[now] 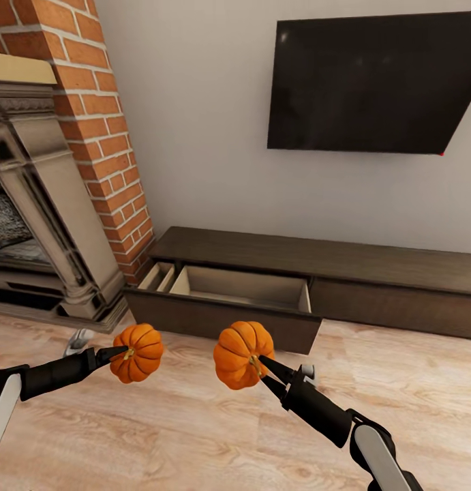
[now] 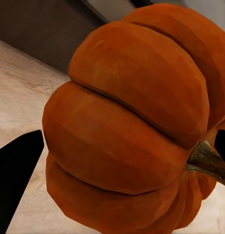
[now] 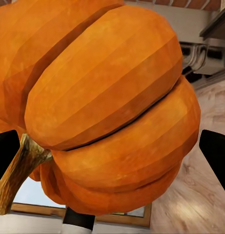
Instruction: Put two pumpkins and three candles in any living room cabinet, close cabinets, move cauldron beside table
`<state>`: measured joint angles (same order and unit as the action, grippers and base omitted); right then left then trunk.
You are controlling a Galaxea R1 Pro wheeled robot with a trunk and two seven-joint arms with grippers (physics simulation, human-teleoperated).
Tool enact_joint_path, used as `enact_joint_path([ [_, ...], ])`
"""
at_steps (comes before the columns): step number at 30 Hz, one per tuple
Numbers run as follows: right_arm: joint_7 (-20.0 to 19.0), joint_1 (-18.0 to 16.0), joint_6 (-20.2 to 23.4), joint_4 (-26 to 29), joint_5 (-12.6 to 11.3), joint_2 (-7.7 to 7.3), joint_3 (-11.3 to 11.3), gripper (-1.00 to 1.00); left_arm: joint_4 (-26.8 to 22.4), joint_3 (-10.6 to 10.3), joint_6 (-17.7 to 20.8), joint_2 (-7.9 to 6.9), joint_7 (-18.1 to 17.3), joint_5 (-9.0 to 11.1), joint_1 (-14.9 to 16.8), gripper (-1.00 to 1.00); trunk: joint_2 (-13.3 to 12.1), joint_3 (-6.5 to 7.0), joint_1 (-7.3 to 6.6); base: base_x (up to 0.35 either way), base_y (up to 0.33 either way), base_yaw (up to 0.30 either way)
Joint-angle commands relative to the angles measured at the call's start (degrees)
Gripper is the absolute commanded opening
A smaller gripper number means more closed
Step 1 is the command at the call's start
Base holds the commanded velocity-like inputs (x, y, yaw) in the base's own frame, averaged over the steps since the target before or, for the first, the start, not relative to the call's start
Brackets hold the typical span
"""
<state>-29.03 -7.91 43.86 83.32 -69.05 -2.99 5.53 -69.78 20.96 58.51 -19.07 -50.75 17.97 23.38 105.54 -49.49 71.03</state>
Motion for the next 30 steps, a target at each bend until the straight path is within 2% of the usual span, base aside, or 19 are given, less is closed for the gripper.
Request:
enact_joint_path([
  [1, 0.0, 0.0, 0.0, 0.0, -0.1, 0.0, 0.0, -1.0, 0.0, 0.0, 0.0, 0.0, 0.0, 0.0, 0.0, -1.0, -0.4, 0.27, -0.22, 0.0, 0.0, 0.108],
  [10, 0.0, 0.0, 0.1, -0.1, -0.1, 0.0, 0.0, -1.0, 0.0, -0.2, 0.0, 0.0, 0.0, -0.1, 0.0, -1.0, -4.0, 2.71, -2.2, 0.0, 0.0, 0.075],
  [16, 0.0, 0.0, 0.0, -0.1, -0.1, 0.0, 0.0, -1.0, 0.0, -0.3, 0.0, 0.0, 0.0, -0.1, 0.0, -1.0, -4.0, 3.2, -2.2, 0.0, 0.0, 0.015],
  [30, -0.1, 0.0, -0.1, -0.3, 0.0, 0.0, -0.1, -1.0, 0.0, -0.5, 0.0, 0.0, 0.1, -0.2, 0.0, -1.0, -4.0, 3.28, -2.2, 0.047, 0.0, 0.002],
])
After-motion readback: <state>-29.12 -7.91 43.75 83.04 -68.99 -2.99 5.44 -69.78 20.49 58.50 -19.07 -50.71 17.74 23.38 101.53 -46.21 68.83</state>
